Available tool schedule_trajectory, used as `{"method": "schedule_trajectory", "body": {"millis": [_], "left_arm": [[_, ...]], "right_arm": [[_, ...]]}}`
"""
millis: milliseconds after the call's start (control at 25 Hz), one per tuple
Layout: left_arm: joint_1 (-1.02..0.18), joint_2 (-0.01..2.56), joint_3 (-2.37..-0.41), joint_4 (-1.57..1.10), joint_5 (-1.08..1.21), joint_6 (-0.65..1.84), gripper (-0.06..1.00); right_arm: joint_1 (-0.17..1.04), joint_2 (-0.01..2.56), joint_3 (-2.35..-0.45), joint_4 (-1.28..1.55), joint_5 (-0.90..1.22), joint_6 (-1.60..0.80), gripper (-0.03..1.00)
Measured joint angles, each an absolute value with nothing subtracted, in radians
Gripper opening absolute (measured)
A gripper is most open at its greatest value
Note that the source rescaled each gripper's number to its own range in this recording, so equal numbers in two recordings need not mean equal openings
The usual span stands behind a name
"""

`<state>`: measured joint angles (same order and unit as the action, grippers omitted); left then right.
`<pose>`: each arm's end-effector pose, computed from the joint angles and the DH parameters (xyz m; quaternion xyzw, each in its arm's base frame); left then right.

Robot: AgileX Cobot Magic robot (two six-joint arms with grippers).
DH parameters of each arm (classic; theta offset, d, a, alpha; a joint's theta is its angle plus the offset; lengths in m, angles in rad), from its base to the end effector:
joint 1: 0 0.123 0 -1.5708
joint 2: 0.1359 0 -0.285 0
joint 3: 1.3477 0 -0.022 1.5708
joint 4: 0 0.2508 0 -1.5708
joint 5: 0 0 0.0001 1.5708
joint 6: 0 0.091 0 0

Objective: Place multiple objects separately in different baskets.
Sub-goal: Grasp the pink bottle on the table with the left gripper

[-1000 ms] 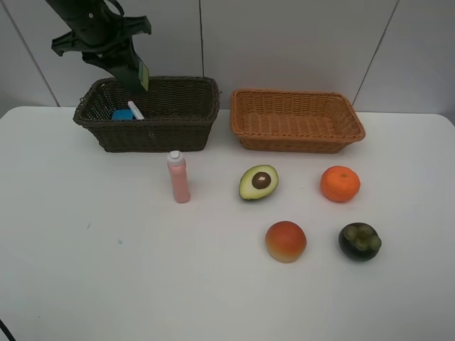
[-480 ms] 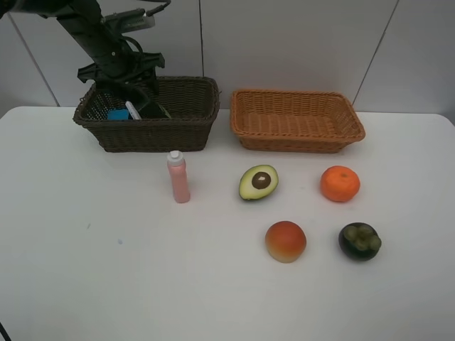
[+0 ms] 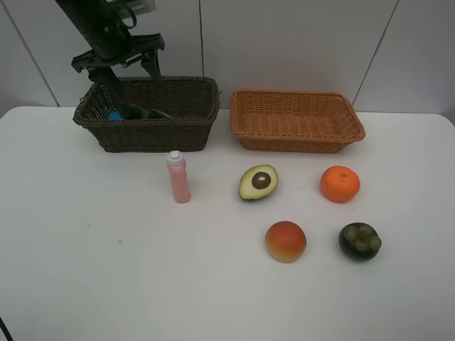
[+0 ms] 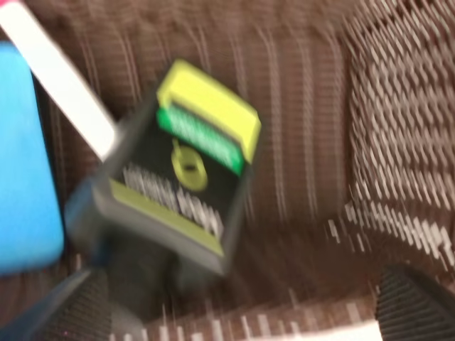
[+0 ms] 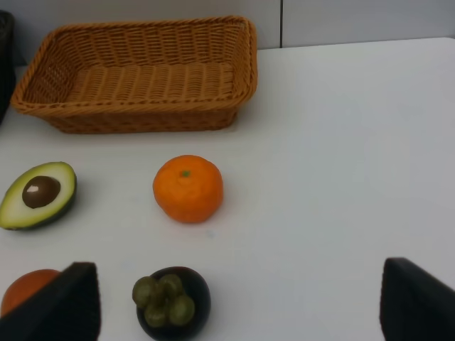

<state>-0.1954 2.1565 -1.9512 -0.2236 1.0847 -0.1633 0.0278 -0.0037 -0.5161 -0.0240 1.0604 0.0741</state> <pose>0.4603 -0.1093 0.2463 -0.0175 0.9774 -0.1372 0.1599 -0.0073 -0.0021 0.2818 0.0202 0.8476 0.0150 0.5300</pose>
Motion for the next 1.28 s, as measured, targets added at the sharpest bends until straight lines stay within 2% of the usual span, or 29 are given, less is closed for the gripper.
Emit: {"method": "schedule_trajectory", "body": {"millis": [120,280,600,800,1280], "left_arm": [[-0.195,2.141,-1.990,-0.228,1.187,-0.183,0.92],[-0.222,2.106,-1.946,-0.233,1.196,-0.202,0.92],[-0.423,2.041,-1.763,-0.235,1.197,-0.310,0.92],[-0.523,2.045,-1.730,-0.133,1.198,-0.400,0.92],[-0.533,2.126,-1.704,-0.076,1.198,-0.521,0.92]], "right_arm": [[0.028,-0.004,-0.516,-0.024,1.060,0.074,0.99],[0.028,-0.004,-0.516,-0.024,1.060,0.074,0.99],[0.028,-0.004,-0.516,-0.024,1.060,0.074,0.99],[0.028,-0.004,-0.516,-0.024,1.060,0.074,0.99],[0.028,-0.004,-0.516,-0.024,1.060,0.074,0.99]]}}
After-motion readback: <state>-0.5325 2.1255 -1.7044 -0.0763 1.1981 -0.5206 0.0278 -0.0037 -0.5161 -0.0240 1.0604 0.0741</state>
